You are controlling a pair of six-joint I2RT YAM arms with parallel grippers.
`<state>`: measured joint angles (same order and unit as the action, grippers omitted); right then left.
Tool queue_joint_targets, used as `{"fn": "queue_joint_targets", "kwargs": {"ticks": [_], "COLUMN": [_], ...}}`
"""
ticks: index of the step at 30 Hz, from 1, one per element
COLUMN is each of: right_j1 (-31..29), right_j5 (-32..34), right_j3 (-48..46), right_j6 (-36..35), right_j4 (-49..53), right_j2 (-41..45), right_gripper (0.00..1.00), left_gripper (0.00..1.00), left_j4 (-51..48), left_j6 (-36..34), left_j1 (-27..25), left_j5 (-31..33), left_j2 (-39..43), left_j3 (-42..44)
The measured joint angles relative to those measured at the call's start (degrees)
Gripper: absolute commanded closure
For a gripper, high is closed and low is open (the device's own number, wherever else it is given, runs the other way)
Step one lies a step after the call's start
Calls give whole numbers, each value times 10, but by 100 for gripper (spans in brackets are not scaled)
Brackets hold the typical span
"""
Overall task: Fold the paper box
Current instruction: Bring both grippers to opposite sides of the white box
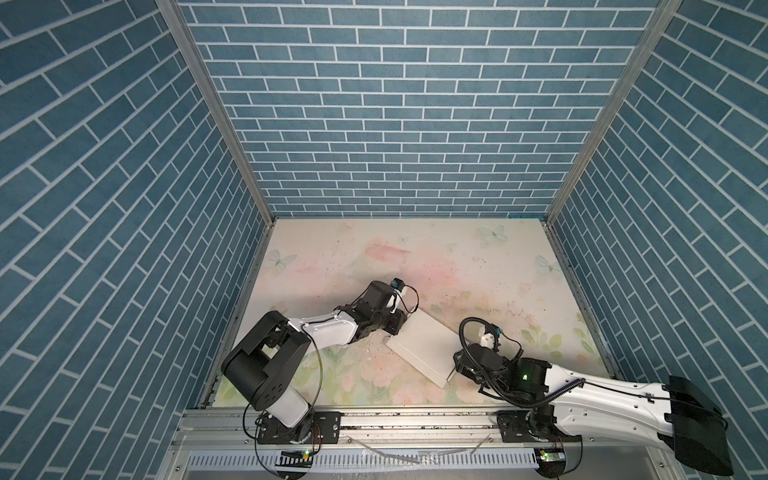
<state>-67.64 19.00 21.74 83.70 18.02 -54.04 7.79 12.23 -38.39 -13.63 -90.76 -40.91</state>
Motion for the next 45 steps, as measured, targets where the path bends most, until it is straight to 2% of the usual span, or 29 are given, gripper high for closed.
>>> {"fn": "queue_joint_targets", "kwargs": {"ticks": [8,19,29,38,42,45], "right_j1": [22,49,91,186,219,241], "right_j5": [-15,-36,-65,-125,-146,-161], "right_j3": [0,4,31,61,85,110], "right_j6": [-1,-17,-47,-152,-208,-256], "right_j4": [-45,-79,-75,-57,-42,-26], "right_j2": [-47,-83,-118,-142,-163,-184], "right_gripper": [59,71,79,78,77,72], "left_gripper": [71,73,74,73,70,69], "left_j4": [19,78,128,139,98,49], "left_j6": [9,37,62,81,82,82], "left_j1": [0,-1,-4,-7,-11,-13], "left_j5": [-16,-40,-26,-17,-10,-3], "left_j2": [-1,-19,-25,-23,-6,15], "left_j3": [1,34,51,58,54,46]}}
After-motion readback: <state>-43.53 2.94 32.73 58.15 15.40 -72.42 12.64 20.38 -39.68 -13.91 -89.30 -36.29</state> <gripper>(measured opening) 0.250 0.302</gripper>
